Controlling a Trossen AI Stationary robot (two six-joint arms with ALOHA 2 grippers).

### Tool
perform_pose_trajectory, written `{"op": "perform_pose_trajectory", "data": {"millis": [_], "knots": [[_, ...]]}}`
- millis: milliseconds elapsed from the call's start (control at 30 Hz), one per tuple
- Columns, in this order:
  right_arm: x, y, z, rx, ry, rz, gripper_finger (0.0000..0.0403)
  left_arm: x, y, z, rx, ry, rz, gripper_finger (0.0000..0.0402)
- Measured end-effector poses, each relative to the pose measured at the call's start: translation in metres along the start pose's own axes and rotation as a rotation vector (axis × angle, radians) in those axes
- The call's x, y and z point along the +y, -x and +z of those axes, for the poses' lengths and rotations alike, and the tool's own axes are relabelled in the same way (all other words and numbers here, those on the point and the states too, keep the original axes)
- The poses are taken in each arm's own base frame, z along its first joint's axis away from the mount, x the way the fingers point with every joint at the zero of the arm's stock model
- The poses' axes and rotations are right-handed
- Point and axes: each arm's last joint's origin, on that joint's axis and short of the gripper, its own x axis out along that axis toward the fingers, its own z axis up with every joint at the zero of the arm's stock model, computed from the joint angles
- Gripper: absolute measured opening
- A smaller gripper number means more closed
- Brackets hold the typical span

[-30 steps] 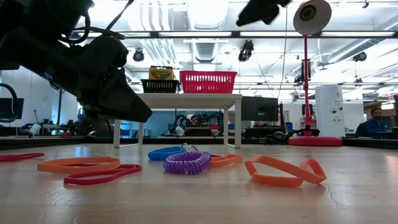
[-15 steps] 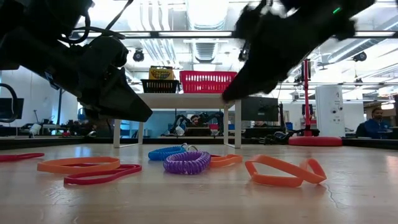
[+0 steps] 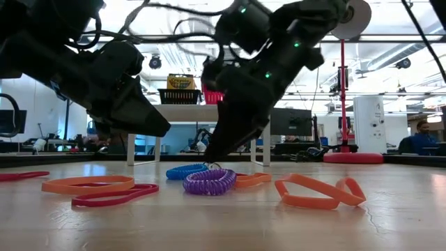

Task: Pick & Place Office Desk Supplies
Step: Put the blue spring keychain into the yellow bin on the shelf

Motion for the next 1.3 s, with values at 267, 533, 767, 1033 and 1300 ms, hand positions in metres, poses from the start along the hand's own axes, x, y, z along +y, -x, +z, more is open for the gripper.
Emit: {"op": "perform_pose_trajectory", "data": {"millis": [267, 533, 767, 1033, 1300], "knots": [[-0.001, -0.005, 0.002, 0.012, 0.024, 0.048, 0.0084, 0.0, 0.0, 0.0, 0.0, -0.001, 0.0, 0.0131], [0.0, -0.001, 0.003, 0.006, 0.047, 0.044, 0.0011, 0.0, 0.0, 0.0, 0.0, -0.001, 0.0, 0.0131], [0.012, 0.041, 0.017, -0.045, 0.083, 0.013, 0.0008, 0.0, 0.0, 0.0, 0.0, -0.001, 0.0, 0.0131], [0.015, 0.095, 0.025, -0.085, 0.108, -0.036, 0.0008, 0.0, 0.0, 0.0, 0.0, -0.003, 0.0, 0.0131], [0.005, 0.154, 0.04, -0.24, 0.142, -0.144, 0.0008, 0.0, 0.0, 0.0, 0.002, -0.006, 0.002, 0.0131]]}}
